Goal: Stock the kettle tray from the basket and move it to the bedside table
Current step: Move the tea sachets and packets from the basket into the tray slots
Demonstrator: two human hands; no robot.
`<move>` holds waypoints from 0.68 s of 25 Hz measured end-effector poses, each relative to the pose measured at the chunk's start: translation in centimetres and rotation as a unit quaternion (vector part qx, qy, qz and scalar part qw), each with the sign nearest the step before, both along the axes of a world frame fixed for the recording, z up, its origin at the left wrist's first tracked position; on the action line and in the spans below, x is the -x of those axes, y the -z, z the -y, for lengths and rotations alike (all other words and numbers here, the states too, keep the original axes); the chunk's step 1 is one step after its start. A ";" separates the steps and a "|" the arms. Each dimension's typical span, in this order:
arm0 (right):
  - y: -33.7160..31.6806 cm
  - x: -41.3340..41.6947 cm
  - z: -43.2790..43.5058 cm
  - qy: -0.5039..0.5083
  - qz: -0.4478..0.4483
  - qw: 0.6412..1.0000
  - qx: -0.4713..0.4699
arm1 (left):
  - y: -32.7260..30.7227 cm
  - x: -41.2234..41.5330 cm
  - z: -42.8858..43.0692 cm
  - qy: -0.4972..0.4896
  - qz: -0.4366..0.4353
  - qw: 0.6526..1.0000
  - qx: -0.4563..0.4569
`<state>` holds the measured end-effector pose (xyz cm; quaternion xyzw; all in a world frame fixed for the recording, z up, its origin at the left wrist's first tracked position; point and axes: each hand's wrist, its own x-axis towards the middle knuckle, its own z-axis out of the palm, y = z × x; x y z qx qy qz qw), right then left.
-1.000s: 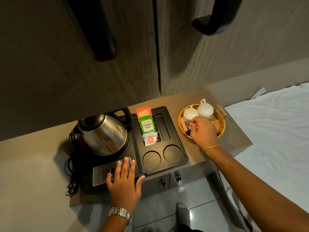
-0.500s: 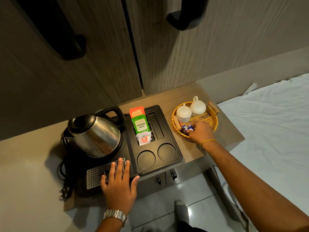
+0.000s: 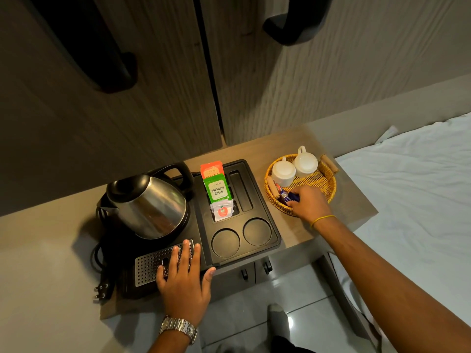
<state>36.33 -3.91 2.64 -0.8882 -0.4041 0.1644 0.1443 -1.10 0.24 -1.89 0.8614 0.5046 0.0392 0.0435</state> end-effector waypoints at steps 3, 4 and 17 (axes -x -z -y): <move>-0.3 -0.1 -0.4 -0.012 0.013 1.000 0.025 | -0.1 -0.1 0.0 -0.001 0.001 1.000 0.002; -0.4 -0.1 -0.4 -0.013 0.015 0.999 0.025 | -0.1 -0.1 -0.1 -0.001 0.001 1.000 0.003; -3.8 3.4 1.2 0.056 0.021 0.973 -0.224 | 0.2 0.0 0.0 -0.003 0.001 1.000 0.005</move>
